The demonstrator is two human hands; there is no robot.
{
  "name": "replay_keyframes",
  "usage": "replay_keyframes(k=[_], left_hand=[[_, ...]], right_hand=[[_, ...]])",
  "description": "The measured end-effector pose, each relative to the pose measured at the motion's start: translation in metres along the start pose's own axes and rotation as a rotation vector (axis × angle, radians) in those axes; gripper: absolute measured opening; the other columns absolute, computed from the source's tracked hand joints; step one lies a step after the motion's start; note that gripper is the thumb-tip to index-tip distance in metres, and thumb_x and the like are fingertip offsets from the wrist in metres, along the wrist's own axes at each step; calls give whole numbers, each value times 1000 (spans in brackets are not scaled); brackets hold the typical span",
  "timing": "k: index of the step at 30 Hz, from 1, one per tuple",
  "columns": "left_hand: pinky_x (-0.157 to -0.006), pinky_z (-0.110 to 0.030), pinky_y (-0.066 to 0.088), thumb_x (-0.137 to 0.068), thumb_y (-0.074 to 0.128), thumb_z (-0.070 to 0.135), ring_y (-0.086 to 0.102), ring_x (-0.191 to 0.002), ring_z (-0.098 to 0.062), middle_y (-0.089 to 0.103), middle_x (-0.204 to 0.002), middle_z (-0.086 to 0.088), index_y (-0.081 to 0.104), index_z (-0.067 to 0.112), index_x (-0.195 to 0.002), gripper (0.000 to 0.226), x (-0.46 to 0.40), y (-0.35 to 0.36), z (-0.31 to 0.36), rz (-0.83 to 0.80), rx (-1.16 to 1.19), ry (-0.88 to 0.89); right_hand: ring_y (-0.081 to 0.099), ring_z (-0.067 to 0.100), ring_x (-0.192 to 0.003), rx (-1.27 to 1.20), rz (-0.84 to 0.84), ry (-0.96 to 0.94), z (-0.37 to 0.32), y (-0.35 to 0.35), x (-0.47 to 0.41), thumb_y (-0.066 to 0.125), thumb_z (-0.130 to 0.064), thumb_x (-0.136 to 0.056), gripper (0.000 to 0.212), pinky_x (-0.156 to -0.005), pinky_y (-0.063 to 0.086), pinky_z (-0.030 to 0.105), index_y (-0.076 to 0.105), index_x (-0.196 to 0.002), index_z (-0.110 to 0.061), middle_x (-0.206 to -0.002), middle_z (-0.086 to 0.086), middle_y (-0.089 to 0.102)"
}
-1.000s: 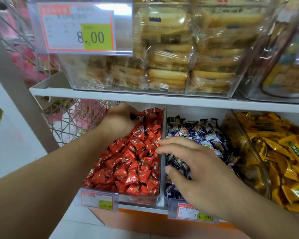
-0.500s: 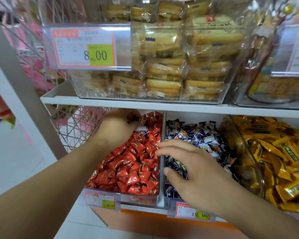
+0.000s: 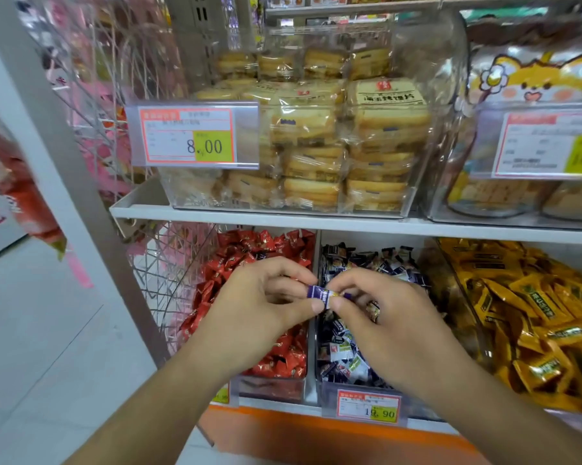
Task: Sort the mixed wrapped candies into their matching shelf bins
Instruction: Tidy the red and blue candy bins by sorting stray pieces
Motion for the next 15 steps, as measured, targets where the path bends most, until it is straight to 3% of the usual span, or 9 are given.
replay_keyframes(k=[2,3,5,7,10,13,15], left_hand=[[-95,-34,54,-87,81,15,73,-93,-11,79,-89,3,72,21,-103,19,-7,0,-4,14,-22,-4],[-98,-35,54,-89,79,15,72,-95,-8,78,-91,6,72,23,-103,18,-15,-4,-11,63,-62,-3],[-96,-34,54,-90,77,18,69,-94,-1,76,-92,15,72,29,-101,16,-34,-16,-25,191,-225,36],[-94,-28,55,-92,74,23,66,-95,3,74,-96,19,72,32,-105,16,-53,-24,-35,240,-450,65],[-90,-25,55,-97,68,30,69,-97,-6,72,-115,10,70,27,-124,27,-78,-30,-54,173,-712,70],[-97,-44,53,-98,63,37,61,-116,-27,65,-128,-1,68,25,-128,33,-94,-25,-69,103,-942,73],[-104,-48,46,-97,62,40,50,-125,-32,62,-131,1,69,32,-126,31,-96,-22,-71,90,-1054,55]], right_hand=[[62,0,-91,56,50,28,7,-9,-1,65,-28,-101,12,-75,49,18,67,-96,-39,-91,-23,66],[62,1,-95,111,55,49,12,-13,-2,62,-30,-102,12,-77,48,15,67,-102,-40,-96,-24,66],[55,1,-119,241,35,91,20,-20,-2,55,-35,-105,26,-98,40,14,62,-130,-40,-127,-23,58],[44,5,-135,296,5,100,23,-24,-3,53,-37,-105,38,-110,31,18,54,-143,-37,-143,-21,49],[38,-3,-135,281,-70,78,20,-15,-3,52,-38,-106,36,-106,21,7,52,-142,-39,-145,-26,43],[35,-8,-133,288,-124,43,23,-3,-3,51,-39,-106,34,-103,15,-1,54,-139,-39,-142,-30,42],[35,-9,-133,288,-142,29,26,3,-5,51,-40,-105,31,-105,17,0,55,-136,-40,-139,-31,42]])
Point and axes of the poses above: each hand's wrist, its own x-axis away from the middle knuckle, its own y-axis out of the palm, z = x × y, the point moved 3 cm from there along -x, towards the middle knuckle
